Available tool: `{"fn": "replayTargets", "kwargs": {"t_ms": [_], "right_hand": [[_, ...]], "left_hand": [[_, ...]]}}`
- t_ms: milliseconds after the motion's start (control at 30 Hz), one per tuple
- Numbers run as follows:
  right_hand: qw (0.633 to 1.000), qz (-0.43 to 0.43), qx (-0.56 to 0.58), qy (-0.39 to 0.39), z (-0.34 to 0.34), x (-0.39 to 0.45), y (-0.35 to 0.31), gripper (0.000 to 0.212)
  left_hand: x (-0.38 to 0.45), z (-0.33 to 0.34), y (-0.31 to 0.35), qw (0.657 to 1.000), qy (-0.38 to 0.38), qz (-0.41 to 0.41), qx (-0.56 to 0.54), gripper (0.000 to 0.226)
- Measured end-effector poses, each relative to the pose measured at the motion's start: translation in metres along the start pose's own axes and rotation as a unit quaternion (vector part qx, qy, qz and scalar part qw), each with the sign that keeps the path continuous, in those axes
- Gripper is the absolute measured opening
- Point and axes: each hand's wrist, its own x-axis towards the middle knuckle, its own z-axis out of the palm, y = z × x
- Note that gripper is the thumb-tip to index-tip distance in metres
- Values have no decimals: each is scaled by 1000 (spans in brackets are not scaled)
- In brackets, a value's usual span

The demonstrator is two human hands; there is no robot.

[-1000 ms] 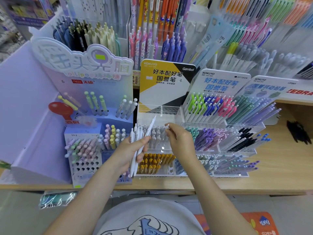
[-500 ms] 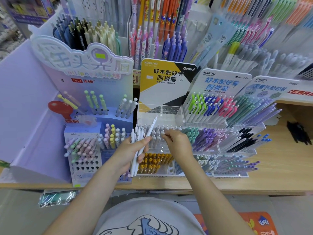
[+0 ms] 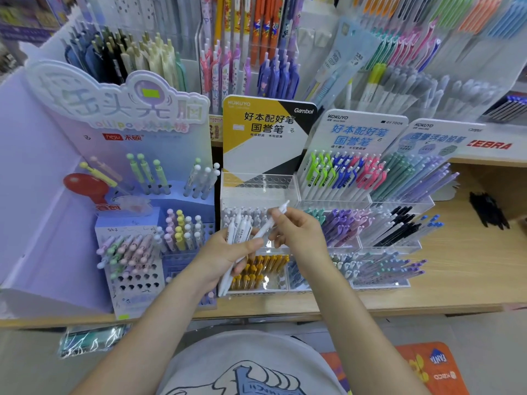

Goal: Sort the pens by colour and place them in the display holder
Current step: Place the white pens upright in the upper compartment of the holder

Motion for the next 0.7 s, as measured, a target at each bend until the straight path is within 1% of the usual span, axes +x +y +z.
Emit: {"fn": "replayTargets", "kwargs": {"t_ms": [100, 167, 233, 300, 400, 533, 600, 700], "right_hand": [[997, -31, 39, 61, -12, -1, -4, 17], [992, -67, 19, 107, -23, 0, -5, 15], [987, -96, -25, 129, -33, 3, -2, 14], [983, -108, -78, 123, -36, 6, 6, 13], [975, -118, -160, 95, -29, 12, 26, 10], [950, -166, -256, 68, -19, 20, 48, 15], [934, -188, -300, 55, -16, 21, 53, 18], [924, -199, -323, 51, -13, 22, 53, 22]], "left_hand": [[0, -1, 1, 1000, 7, -11, -21, 29], [0, -3, 0, 999, 17, -22, -21, 34], [0, -4, 0, 999, 18, -31, -26, 39], [0, -4, 1, 998, 13, -38, -47, 38], [0, -5, 4, 996, -15, -43, -77, 33], [0, -12, 10, 983, -77, -59, -156, 13], [0, -14, 11, 976, -96, -60, -184, 17], [-1, -14, 10, 976, -95, -59, -188, 28]]}}
